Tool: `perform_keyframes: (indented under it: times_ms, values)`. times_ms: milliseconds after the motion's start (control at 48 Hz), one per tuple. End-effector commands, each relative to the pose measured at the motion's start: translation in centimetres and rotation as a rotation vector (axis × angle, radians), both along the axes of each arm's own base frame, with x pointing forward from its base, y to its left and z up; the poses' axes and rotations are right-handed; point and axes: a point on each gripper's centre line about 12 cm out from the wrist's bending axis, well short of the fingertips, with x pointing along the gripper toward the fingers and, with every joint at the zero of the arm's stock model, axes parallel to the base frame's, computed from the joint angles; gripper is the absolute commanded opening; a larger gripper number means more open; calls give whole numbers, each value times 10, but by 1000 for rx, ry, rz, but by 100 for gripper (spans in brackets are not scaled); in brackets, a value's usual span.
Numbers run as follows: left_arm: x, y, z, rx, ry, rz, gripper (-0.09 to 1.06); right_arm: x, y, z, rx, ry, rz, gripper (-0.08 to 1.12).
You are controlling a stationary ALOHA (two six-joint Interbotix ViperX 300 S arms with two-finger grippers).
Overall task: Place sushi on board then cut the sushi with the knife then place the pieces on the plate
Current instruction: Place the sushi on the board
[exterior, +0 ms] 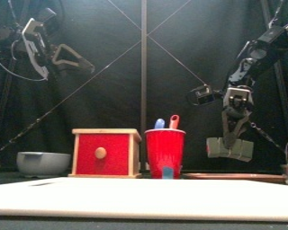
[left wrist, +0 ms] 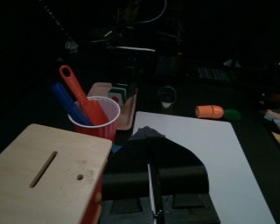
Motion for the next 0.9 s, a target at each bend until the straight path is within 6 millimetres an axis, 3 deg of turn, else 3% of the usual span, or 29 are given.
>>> perform_keyframes:
  times_ms: [21,521,896]
  values:
    - [2,0,5,-2,-17,0,-2,5,8,16,4,-49,-49,61]
    - [1,2,4,-14,-15,12,-2,34,77,28,158,-140,-298,61]
    - [-3,5,8,-43,-34,39,-2,61,119,20,284,-165,-439,61]
